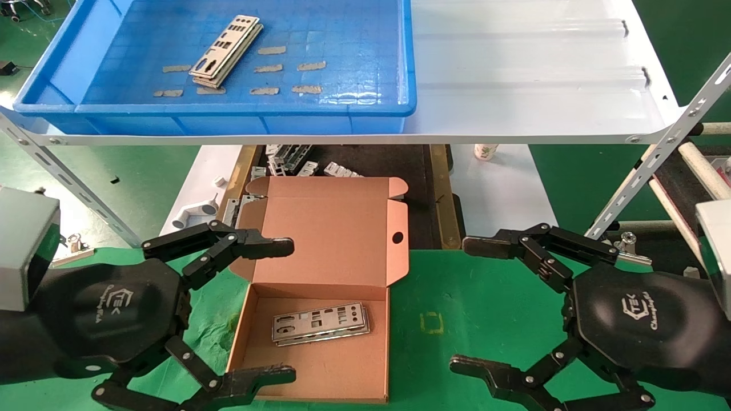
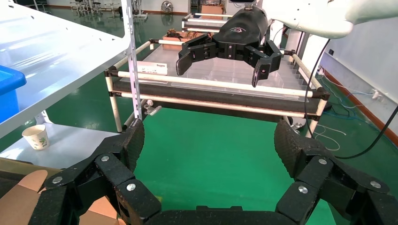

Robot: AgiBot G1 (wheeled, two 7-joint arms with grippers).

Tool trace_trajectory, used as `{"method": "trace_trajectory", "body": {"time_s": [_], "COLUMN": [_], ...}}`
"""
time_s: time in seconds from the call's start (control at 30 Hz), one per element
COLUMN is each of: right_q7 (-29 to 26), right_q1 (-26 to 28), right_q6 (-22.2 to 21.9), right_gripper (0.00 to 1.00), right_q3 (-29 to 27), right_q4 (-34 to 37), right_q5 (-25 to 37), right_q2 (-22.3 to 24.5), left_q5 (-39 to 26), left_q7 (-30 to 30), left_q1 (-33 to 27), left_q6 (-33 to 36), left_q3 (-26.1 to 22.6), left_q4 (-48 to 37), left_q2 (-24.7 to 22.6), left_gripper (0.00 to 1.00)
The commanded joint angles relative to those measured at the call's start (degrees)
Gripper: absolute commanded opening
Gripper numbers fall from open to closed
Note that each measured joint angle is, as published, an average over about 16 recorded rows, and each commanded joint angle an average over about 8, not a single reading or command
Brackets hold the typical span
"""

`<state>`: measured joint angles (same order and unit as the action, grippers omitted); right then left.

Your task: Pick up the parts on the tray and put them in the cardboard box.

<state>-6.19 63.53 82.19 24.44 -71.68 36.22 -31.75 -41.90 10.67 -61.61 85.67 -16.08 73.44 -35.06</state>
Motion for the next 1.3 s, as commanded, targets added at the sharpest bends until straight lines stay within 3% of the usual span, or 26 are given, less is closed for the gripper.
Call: {"method": "trace_trajectory", "body": {"time_s": [0.03, 1.3], "right_q7": [0.0, 0.0], "right_q1": [0.0, 0.0], "right_q6": [0.0, 0.0], "right_gripper": [1.00, 1.00], "right_q3": [0.0, 0.0], "right_q4": [0.0, 0.0], "right_q5": [0.0, 0.0], "right_q2": [0.0, 0.0], "left_q5": [0.0, 0.0], "left_q7": [0.0, 0.0], "left_q1": [0.0, 0.0], "left_q6": [0.0, 0.0], "left_q3": [0.0, 0.0], "left_q4": [0.0, 0.0], "left_q2": [0.0, 0.0], "left_gripper": [1.00, 1.00]}}
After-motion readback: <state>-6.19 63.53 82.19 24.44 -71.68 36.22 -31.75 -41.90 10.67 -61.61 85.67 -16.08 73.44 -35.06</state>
